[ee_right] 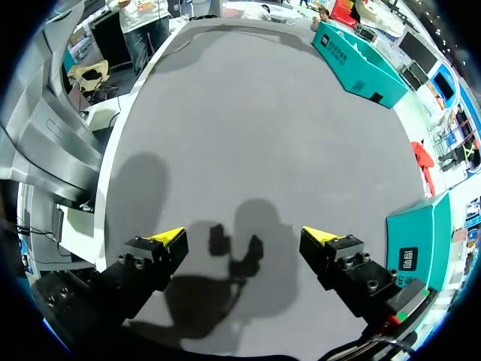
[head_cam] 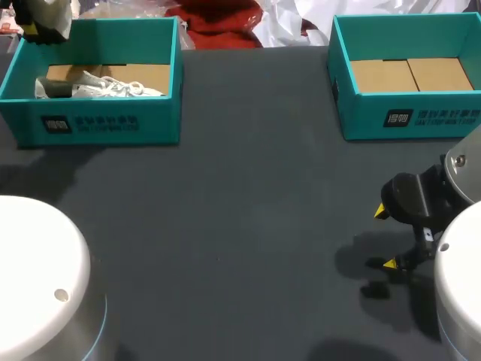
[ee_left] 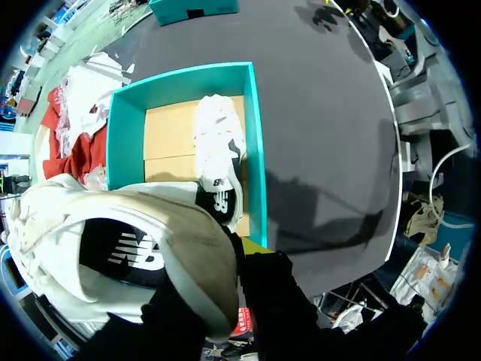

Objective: Take the shoe out of the shoebox, open the shoe tongue, remove and reinsert the insole, then place the shoe into the shoebox

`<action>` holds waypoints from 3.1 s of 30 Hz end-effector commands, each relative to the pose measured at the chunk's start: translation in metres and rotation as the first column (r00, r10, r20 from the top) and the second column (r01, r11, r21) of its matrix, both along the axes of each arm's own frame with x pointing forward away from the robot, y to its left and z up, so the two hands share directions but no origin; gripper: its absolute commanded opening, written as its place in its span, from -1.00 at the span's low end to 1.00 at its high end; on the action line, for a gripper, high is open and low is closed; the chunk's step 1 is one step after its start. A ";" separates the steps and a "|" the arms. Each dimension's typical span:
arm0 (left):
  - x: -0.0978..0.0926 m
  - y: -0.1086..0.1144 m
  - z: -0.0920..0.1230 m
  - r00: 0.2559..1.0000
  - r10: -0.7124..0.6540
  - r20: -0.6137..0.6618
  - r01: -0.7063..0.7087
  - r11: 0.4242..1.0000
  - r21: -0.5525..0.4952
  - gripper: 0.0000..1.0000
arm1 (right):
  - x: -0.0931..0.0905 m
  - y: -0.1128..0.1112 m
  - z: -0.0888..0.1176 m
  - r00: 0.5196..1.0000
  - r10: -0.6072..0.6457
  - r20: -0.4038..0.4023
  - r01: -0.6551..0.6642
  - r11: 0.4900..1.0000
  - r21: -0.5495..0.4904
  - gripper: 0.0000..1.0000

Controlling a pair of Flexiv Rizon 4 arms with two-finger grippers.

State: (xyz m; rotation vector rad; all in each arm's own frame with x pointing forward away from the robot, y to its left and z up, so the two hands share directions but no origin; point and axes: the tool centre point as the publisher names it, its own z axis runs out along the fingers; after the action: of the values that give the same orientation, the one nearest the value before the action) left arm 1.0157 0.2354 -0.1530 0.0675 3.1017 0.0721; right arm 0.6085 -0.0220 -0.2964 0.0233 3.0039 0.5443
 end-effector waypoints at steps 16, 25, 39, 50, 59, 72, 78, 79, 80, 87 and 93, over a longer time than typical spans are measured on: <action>0.071 0.031 -0.018 0.864 -0.503 -0.031 0.503 0.864 0.030 -1.00 | -0.003 0.000 0.000 1.000 -0.002 0.004 0.002 1.000 -0.002 1.00; 0.078 0.035 -0.025 0.883 -0.470 -0.012 0.464 0.866 0.186 -1.00 | -0.003 0.000 0.000 1.000 -0.002 0.004 0.002 1.000 -0.002 1.00; 0.081 0.064 -0.028 0.421 -0.904 -0.074 0.907 0.419 0.045 -1.00 | -0.003 0.000 0.000 1.000 -0.002 0.004 0.002 1.000 -0.002 1.00; 0.094 0.083 -0.042 0.269 -0.950 -0.159 0.937 0.220 0.270 -1.00 | -0.003 0.000 0.000 1.000 -0.002 0.004 0.002 1.000 -0.002 1.00; 0.101 0.082 -0.046 0.194 -0.967 -0.164 0.959 0.152 0.237 -1.00 | -0.003 0.000 0.000 1.000 -0.002 0.004 0.002 1.000 -0.002 1.00; 0.137 0.092 -0.064 0.067 -0.982 -0.175 0.989 0.042 0.142 -1.00 | -0.003 0.000 0.000 1.000 -0.002 0.004 0.002 1.000 -0.002 1.00; 0.142 0.091 -0.070 0.050 -0.980 -0.194 0.991 0.025 0.132 -1.00 | -0.003 0.000 0.000 1.000 -0.002 0.004 0.002 1.000 -0.002 1.00; 0.143 0.091 -0.072 0.049 -0.979 -0.199 0.991 0.023 0.132 -1.00 | -0.003 0.000 0.000 1.000 -0.002 0.004 0.002 1.000 -0.002 1.00; 0.144 0.091 -0.074 0.054 -0.977 -0.206 0.991 0.028 0.127 -1.00 | -0.003 0.000 0.000 1.000 -0.002 0.004 0.002 1.000 -0.002 1.00; 0.146 0.091 -0.085 0.051 -0.974 -0.222 0.993 0.026 0.113 -1.00 | -0.003 0.000 0.000 1.000 -0.002 0.004 0.002 1.000 -0.002 1.00; 0.150 0.088 -0.100 0.064 -0.965 -0.255 0.994 0.040 0.097 -1.00 | -0.003 0.000 0.000 1.000 -0.002 0.004 0.002 1.000 -0.002 1.00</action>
State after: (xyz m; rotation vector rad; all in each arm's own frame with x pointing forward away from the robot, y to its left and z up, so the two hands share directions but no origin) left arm 1.1588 0.3269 -0.2479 2.2422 2.2385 0.4086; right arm 0.6085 -0.0221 -0.2964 0.0234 3.0039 0.5442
